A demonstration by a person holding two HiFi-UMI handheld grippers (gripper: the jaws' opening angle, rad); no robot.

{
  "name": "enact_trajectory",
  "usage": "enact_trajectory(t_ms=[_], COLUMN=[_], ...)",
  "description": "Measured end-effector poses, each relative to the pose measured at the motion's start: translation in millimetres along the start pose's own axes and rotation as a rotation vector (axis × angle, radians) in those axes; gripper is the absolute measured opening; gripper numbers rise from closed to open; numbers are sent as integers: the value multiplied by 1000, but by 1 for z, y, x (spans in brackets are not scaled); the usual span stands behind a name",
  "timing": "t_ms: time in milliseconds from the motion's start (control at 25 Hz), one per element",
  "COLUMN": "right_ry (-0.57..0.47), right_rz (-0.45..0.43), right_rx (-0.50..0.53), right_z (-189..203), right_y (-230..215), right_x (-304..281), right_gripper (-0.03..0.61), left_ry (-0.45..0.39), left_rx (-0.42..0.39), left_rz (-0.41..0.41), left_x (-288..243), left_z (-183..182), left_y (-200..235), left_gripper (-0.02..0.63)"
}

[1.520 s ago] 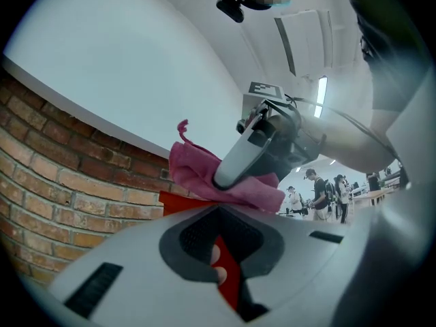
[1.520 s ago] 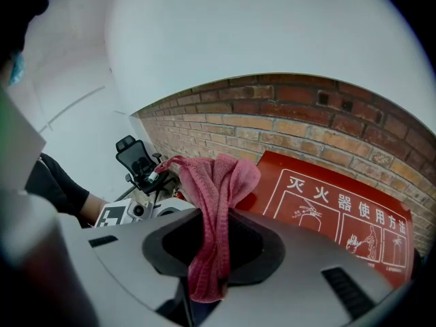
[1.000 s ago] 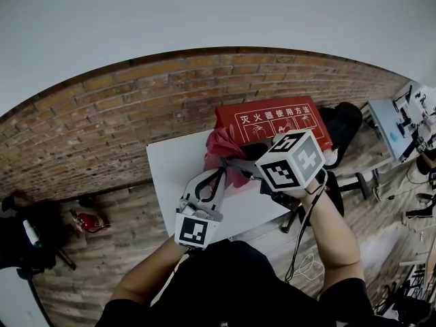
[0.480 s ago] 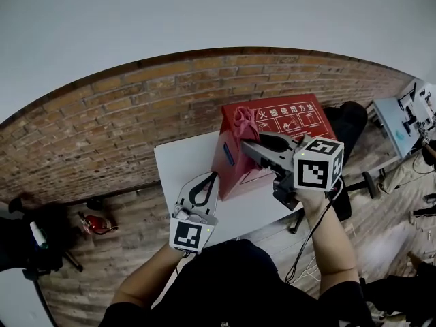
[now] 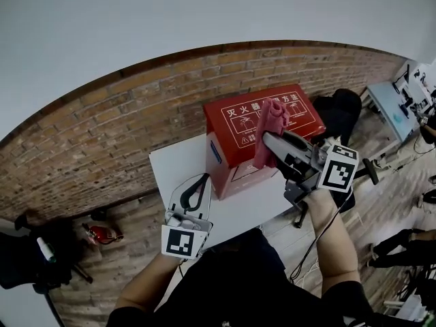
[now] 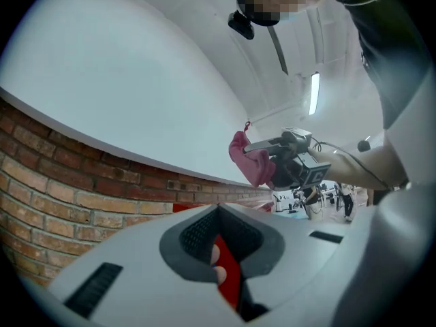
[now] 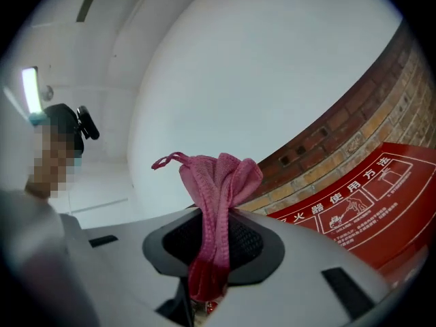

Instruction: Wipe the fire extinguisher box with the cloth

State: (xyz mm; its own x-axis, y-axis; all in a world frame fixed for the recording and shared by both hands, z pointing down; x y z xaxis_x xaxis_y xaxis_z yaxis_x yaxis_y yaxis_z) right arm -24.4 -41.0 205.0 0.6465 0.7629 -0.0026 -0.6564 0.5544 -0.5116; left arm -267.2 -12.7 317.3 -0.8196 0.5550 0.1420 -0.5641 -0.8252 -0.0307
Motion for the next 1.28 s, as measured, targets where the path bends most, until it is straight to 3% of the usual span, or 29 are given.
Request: enact_trajectory(t_ms=[160,480,840,1080,1280], right_ry=[-55,-98,-83,-47,5], right_rz=[-31,-63,-123,-158,-208], right_rx=[-62,-101,-134,-177,-221], right_z=[-9,-41,-88,-110,-125], right_y=[-16,-65,-136,-193,-241], right_x=[32,89,127,140,143], right_gripper=[100,100,100,100,100], left_ry=[-19,-42,1,25,129], left_rx=[-69,-290,-419,-606,-773], left_rz=[-10,-35,-75,-16,33], left_x=[-10,-58,-144,-208,-262], left_z=[-17,-55,-85,-88,-89], left_y=[-9,-33,-56,-62,-71], left_gripper=[32,32,32,32,32])
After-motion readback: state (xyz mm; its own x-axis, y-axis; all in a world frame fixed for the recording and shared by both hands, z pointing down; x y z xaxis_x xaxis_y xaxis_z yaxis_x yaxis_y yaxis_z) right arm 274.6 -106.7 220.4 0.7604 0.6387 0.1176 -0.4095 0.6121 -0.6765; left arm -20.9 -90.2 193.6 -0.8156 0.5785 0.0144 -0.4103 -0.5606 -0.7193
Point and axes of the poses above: the fingertips, and each gripper's own axes: x backward along the fingers, y to its left, z out of its underside, the point moved 8 cm from there along x, backward along the fingers, and after that the axes turned 8 degrees about z, right-handed, at the moved point
